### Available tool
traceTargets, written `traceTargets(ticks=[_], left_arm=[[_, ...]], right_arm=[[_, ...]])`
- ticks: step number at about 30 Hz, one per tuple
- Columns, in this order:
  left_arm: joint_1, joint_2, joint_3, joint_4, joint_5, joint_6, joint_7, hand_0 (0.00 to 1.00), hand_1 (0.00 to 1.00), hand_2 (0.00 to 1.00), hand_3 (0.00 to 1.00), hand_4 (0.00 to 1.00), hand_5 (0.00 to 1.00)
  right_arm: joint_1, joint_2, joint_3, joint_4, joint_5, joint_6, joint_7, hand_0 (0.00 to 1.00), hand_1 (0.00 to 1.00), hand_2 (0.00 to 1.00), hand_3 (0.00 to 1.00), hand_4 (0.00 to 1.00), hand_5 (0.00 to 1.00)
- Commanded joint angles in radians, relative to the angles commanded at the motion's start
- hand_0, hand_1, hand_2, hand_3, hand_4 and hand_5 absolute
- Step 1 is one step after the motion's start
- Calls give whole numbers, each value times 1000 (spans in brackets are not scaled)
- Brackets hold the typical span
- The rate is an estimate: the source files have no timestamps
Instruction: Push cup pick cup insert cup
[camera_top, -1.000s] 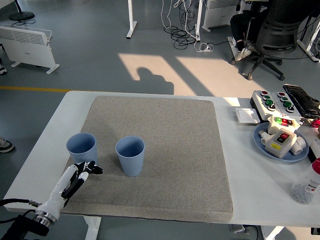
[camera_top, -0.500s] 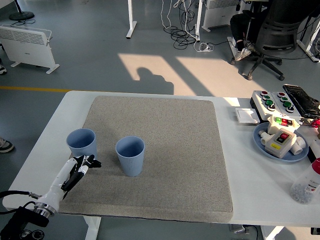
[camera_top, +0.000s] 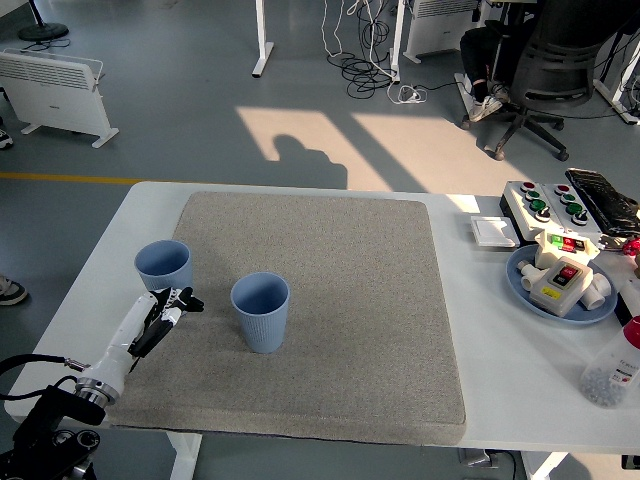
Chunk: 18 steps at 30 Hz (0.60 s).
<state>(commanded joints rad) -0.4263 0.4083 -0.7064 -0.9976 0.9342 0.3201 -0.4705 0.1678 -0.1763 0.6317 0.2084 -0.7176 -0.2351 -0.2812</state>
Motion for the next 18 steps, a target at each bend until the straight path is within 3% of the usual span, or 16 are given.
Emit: traceTargets(ticks=[11, 18], left_arm=[[-72, -39, 103, 125, -59, 26, -31, 701, 608, 549, 496, 618, 998], [-99, -42, 125, 152, -84, 31, -41, 699, 605, 548, 493, 609, 998]], right_arm=[[0, -1, 2, 1, -7, 2, -2, 710, 636, 649, 588, 122, 413], [0, 0, 3, 1, -10, 2, -2, 710, 636, 650, 588, 123, 413]])
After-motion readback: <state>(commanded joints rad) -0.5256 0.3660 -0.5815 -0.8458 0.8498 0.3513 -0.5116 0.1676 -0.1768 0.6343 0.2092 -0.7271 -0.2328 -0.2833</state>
